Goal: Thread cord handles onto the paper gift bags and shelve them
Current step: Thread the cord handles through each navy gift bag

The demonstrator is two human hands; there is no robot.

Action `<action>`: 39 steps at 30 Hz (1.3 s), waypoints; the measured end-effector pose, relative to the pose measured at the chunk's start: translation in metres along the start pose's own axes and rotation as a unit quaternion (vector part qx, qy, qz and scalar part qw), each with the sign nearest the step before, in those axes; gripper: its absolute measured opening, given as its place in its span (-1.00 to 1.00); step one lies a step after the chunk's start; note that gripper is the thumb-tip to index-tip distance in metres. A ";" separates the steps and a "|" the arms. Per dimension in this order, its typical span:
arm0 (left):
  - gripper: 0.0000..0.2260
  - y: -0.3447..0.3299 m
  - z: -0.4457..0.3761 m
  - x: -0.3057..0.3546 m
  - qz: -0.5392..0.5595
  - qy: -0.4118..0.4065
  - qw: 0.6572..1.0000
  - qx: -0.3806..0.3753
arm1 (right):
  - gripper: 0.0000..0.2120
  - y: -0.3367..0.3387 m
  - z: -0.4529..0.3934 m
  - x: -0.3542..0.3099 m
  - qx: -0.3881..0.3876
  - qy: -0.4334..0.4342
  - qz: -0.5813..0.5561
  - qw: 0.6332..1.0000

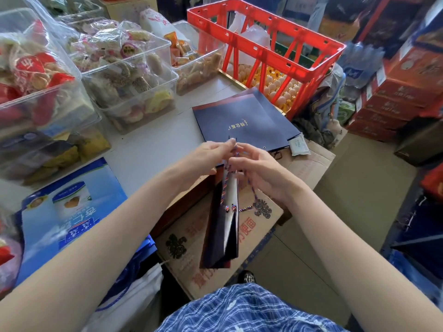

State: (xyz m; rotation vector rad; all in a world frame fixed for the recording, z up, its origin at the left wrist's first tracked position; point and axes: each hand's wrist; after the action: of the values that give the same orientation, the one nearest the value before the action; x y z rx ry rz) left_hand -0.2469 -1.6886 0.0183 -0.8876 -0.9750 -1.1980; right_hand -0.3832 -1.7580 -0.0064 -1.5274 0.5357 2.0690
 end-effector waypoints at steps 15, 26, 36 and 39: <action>-0.77 -0.010 -0.028 -0.062 -0.021 0.140 0.989 0.038 | -0.70 -0.018 0.007 -0.041 0.110 0.015 0.090 0.990; -0.78 0.008 -0.031 -0.061 -0.260 0.014 0.964 0.056 | -0.68 0.024 -0.001 -0.013 0.161 0.003 0.278 0.947; -0.91 0.045 0.002 -0.045 -0.252 -0.031 0.967 -0.009 | -0.72 0.029 -0.047 0.014 -0.014 0.119 0.740 0.662; -0.72 0.066 0.016 -0.032 -0.303 0.005 0.953 -0.023 | -0.76 0.033 -0.057 -0.012 0.017 0.150 0.699 0.699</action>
State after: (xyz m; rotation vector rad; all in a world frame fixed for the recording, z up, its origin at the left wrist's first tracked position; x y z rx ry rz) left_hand -0.1862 -1.6532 -0.0088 -0.6281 -1.2634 -1.7444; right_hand -0.3570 -1.8201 -0.0108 -1.5413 2.4543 2.6251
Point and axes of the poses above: each hand's wrist, its own z-axis away from the middle knuckle, its own y-axis out of the back of the hand, x = y × z, and after that the axes turned 14 degrees about z, right-handed
